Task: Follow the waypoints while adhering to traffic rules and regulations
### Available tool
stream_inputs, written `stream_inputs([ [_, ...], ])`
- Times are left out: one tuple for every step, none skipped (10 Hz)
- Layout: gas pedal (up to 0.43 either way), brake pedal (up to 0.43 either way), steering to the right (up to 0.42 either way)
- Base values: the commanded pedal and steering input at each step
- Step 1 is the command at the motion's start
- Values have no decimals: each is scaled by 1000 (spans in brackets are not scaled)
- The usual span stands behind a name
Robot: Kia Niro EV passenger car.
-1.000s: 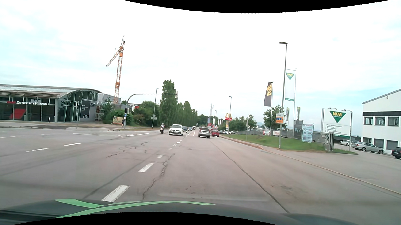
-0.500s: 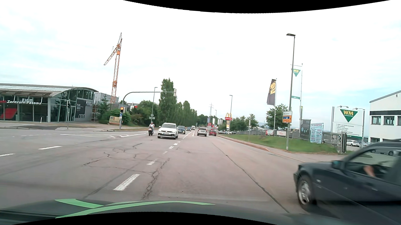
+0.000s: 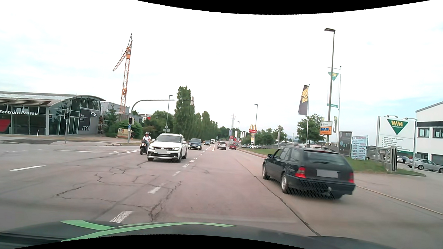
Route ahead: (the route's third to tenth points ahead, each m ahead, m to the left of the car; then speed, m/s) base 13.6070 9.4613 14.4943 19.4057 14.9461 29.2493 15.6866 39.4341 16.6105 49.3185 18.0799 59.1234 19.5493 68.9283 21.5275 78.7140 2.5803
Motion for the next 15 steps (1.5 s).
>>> stream_inputs([
  [0, 238, 0],
  [0, 238, -1],
  [0, 238, -3],
  [0, 238, -6],
  [0, 232, -11],
  [0, 232, -12],
  [0, 232, -12],
  [0, 232, -12],
  [0, 232, -12],
  [0, 232, -12],
  [0, 232, -11],
  [0, 232, -11],
  [0, 232, -9],
  [0, 232, -9],
  [0, 232, -9],
])
